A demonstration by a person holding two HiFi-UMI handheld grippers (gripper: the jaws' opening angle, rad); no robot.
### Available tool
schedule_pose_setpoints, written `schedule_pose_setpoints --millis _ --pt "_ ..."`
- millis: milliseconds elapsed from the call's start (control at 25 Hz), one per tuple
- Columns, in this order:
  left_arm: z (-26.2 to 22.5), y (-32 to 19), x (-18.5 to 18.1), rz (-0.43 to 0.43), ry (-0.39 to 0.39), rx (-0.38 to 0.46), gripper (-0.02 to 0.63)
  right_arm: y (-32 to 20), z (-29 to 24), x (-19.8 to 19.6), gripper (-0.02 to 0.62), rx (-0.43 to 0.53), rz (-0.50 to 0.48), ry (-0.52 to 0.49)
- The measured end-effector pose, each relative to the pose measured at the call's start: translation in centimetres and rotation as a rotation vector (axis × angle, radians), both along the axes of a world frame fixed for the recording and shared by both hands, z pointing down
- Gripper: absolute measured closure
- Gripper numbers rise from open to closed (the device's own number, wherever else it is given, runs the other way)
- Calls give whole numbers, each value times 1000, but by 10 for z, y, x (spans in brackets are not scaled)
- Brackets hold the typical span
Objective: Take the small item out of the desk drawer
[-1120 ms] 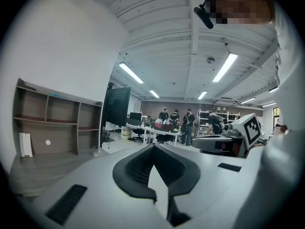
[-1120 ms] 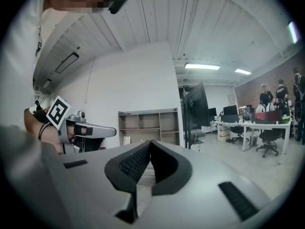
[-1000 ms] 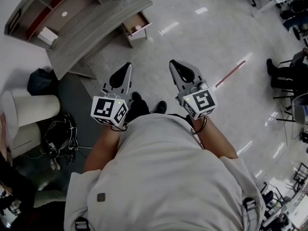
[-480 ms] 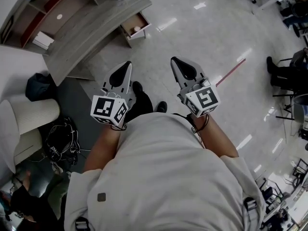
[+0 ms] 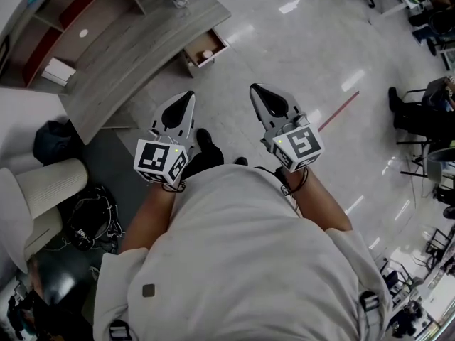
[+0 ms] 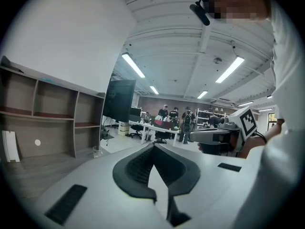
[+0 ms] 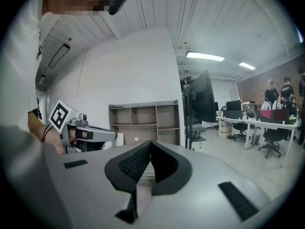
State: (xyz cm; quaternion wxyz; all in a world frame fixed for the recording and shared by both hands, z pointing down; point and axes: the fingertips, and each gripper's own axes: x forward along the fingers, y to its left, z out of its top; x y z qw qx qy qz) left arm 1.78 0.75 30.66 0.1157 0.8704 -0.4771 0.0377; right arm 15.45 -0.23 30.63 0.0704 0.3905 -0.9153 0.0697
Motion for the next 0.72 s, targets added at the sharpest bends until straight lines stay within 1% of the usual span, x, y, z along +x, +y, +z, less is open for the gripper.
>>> schedule_pose_setpoints --millis 160,320,560,720 --pt "7 -22 -32 22 1 -12 591 -23 3 -33 578 -5 0 20" --pt "10 -41 -61 41 -9 -7 591 -40 5 -62 578 -9 -14 34" --pt "15 -62 -93 27 -16 -6 591 -64 3 -84 578 9 -7 50" --pt "18 -71 -106 14 -16 -21 591 -83 9 -93 578 -12 -13 48"
